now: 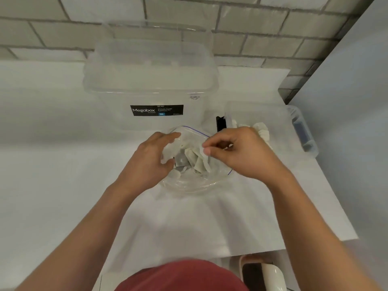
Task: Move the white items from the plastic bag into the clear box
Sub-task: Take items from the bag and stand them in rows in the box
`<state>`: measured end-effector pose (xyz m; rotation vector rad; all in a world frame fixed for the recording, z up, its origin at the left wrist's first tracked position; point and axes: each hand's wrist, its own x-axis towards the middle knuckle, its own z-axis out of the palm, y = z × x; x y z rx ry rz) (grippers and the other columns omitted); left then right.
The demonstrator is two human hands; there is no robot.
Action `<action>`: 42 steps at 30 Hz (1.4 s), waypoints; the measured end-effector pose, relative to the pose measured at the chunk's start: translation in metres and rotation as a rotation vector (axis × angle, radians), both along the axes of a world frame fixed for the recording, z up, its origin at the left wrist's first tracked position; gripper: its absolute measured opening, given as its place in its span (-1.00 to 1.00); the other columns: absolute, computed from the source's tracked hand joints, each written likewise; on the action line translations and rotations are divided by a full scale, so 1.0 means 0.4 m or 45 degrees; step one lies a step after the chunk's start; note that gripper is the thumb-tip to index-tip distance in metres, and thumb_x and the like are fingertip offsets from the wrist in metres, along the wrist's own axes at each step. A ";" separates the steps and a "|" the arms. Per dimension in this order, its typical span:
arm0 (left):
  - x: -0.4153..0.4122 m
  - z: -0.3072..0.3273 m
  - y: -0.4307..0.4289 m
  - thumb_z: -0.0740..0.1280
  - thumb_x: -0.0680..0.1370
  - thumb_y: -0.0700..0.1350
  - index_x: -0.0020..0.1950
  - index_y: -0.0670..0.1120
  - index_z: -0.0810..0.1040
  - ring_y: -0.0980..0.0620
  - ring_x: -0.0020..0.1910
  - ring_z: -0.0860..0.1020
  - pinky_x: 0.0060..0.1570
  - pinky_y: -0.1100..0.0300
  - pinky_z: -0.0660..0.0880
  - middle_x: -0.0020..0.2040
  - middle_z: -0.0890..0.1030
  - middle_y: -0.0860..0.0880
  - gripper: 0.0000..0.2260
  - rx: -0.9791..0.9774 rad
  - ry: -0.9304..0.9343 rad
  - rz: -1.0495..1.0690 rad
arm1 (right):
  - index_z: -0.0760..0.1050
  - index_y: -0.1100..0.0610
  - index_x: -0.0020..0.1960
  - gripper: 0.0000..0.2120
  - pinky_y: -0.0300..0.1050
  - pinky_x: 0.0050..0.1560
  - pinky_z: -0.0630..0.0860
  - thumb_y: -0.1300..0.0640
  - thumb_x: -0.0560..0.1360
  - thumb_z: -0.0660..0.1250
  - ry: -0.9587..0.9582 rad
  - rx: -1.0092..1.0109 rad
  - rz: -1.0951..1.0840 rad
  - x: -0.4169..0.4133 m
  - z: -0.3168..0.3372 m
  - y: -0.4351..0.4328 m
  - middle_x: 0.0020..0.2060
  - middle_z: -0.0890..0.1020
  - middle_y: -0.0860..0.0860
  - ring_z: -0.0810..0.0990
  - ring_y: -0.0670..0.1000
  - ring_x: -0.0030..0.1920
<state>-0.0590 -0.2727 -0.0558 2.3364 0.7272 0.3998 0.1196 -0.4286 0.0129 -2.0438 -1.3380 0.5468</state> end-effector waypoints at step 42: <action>-0.030 0.021 0.047 0.52 0.44 0.08 -0.09 0.11 0.68 0.24 -0.16 0.46 -0.18 0.48 0.31 0.09 0.53 0.06 -0.89 -0.294 0.002 -0.225 | 0.69 -0.02 0.01 -0.90 0.14 0.00 0.64 0.11 0.51 0.50 0.304 0.048 -0.228 -0.137 -0.081 0.032 -0.17 0.71 -0.06 0.70 0.00 -0.22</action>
